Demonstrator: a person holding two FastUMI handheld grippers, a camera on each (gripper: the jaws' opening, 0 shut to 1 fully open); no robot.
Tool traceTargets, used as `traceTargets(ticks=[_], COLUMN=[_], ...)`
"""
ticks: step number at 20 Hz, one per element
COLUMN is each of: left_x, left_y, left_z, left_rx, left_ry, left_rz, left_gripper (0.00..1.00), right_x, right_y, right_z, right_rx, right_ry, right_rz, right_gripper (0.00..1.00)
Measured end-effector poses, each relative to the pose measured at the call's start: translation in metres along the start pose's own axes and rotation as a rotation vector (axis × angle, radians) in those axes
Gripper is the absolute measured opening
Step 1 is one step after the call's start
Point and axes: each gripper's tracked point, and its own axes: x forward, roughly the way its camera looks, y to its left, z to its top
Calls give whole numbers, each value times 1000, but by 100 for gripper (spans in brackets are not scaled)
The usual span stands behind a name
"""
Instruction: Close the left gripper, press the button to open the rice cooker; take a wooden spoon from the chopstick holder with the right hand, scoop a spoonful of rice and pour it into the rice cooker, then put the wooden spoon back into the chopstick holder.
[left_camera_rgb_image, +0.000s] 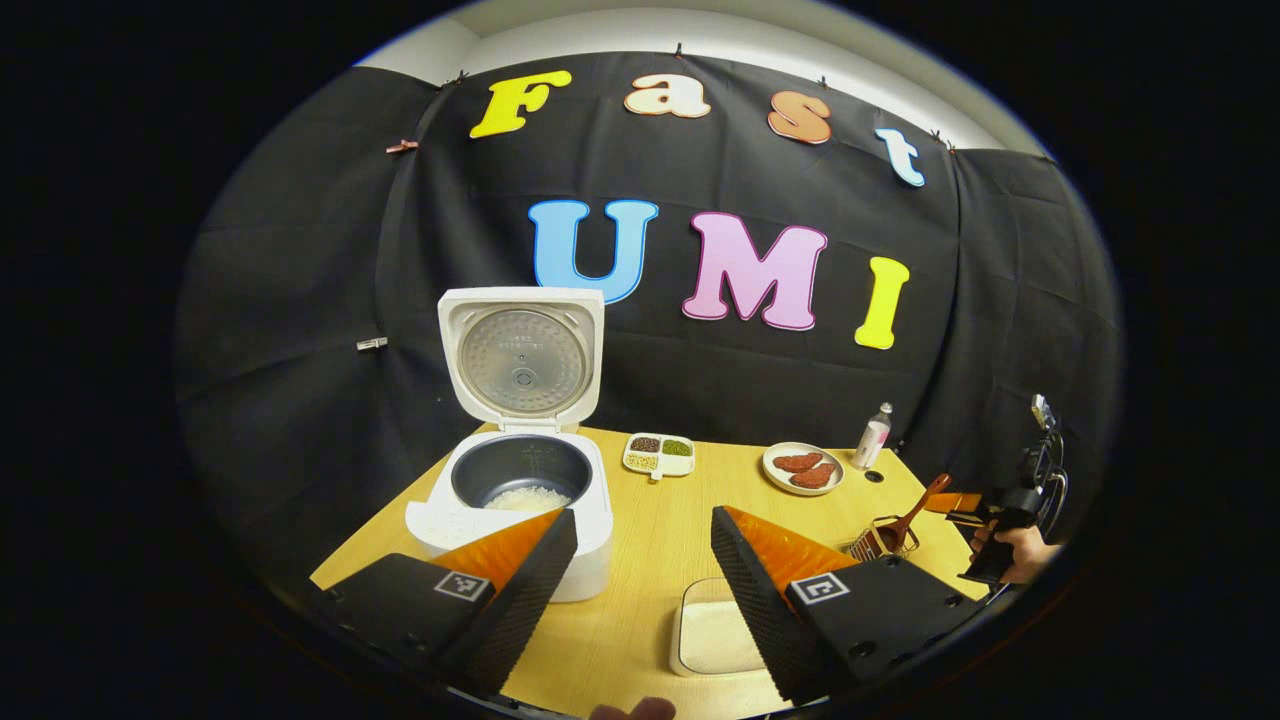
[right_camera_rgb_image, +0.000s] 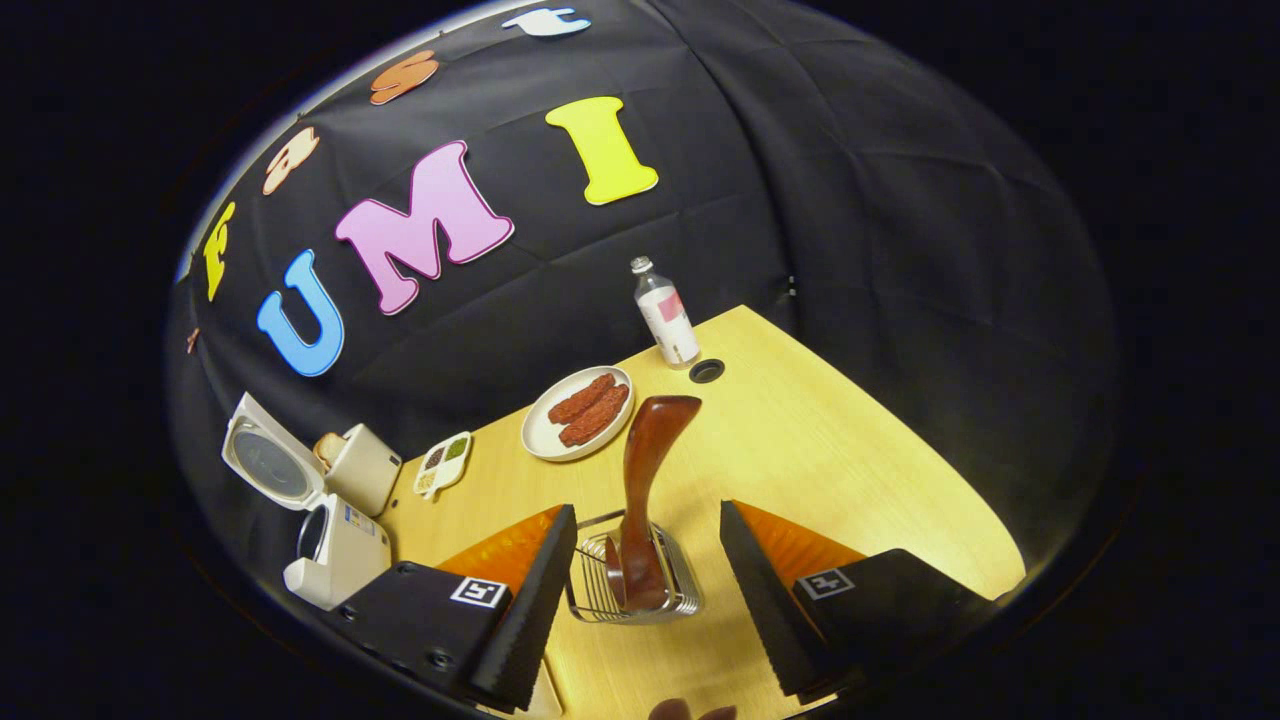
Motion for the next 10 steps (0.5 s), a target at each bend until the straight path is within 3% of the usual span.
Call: traceTargets(ticks=[5, 10], left_x=[8, 33], left_y=[23, 59], left_z=[38, 90], left_rx=[42, 75], left_ry=[-70, -140], left_rz=[19, 80], left_gripper=[93, 93], right_x=[-38, -79], right_y=[16, 51], right_z=[-4, 1], right_rx=[-69, -80], right_ry=[-28, -60], right_rz=[-17, 37], right_gripper=[99, 99])
